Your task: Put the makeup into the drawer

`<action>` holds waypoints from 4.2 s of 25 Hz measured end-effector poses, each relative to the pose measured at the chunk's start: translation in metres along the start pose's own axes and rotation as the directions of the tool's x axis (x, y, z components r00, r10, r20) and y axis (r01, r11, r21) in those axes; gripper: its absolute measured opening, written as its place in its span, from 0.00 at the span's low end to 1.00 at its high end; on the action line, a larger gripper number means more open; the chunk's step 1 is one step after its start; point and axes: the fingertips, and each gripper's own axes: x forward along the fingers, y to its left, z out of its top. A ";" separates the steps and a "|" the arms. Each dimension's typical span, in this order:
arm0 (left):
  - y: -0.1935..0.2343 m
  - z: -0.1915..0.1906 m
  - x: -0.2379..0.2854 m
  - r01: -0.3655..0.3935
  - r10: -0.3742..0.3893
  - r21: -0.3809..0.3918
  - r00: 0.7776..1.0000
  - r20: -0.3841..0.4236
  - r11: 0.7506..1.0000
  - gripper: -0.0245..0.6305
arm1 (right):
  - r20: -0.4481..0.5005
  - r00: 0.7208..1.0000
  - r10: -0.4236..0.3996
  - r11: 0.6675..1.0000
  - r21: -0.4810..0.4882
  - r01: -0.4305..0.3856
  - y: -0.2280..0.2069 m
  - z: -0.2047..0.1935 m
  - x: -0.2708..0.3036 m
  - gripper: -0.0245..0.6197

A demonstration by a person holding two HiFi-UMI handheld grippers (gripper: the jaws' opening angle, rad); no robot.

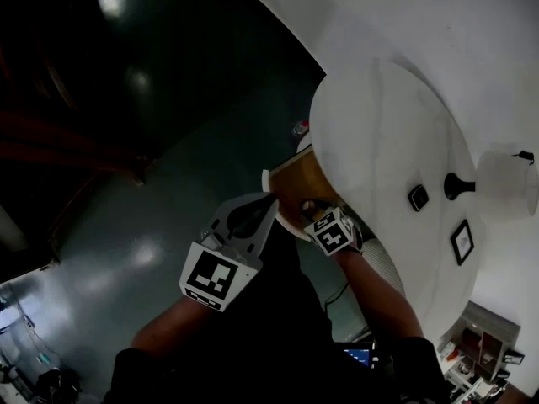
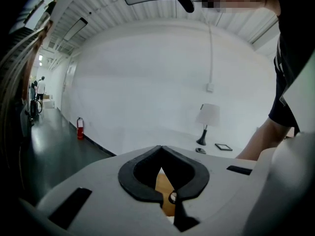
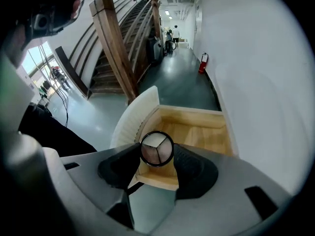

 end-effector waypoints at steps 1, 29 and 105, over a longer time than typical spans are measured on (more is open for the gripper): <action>0.002 -0.002 0.004 0.002 -0.002 -0.001 1.000 -0.004 1.000 0.05 | -0.006 1.000 0.000 1.000 -0.011 0.000 -0.002 -0.002 0.008 0.37; 0.029 -0.091 0.048 -0.018 0.003 -0.106 0.990 -0.143 0.994 0.05 | -0.214 0.973 0.083 0.991 -0.086 -0.103 -0.011 -0.038 0.144 0.37; -0.254 0.046 0.056 0.145 -0.147 0.105 0.989 0.012 0.984 0.05 | 0.519 0.801 -0.299 0.902 0.428 0.059 -0.036 -0.163 -0.334 0.21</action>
